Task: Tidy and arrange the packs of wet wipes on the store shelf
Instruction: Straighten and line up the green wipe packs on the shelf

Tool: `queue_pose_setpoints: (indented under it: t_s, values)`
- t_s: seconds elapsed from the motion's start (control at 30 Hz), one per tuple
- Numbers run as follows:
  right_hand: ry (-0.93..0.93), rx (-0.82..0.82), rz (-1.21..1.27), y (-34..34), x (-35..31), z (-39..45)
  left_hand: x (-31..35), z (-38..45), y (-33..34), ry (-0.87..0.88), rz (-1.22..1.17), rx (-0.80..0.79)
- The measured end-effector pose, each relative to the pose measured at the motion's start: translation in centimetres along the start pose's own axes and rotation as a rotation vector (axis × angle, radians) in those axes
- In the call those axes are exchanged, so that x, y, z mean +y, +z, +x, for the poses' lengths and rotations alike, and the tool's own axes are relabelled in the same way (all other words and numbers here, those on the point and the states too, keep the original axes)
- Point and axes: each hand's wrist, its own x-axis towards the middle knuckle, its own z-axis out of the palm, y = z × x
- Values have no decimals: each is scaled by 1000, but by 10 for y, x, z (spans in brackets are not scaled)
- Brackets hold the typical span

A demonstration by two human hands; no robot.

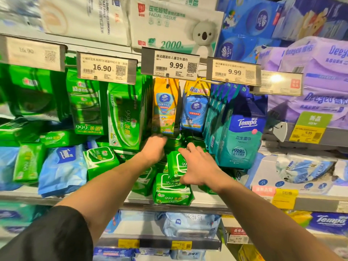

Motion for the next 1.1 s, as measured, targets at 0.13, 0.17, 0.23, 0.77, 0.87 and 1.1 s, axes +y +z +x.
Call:
queue_pose_setpoints:
  t_s: [0.13, 0.17, 0.23, 0.77, 0.87, 1.1]
  values:
    - [47, 8, 60, -11, -1, 8, -1, -13, -9, -54, -93, 21]
    - [51, 19, 66, -15, -1, 12, 1, -20, -10, -69, -102, 5]
    - [72, 42, 84, -26, -1, 21, 9, -36, -11, -102, -81, -60]
    - [205, 58, 257, -39, -26, 61, -13, -114, -18, -242, -108, -184]
    - [185, 32, 226, -33, -34, 64, -11, -122, -18, -234, -100, -165]
    - [225, -13, 262, -19, -35, 67, -9, -137, -20, -261, -103, -141]
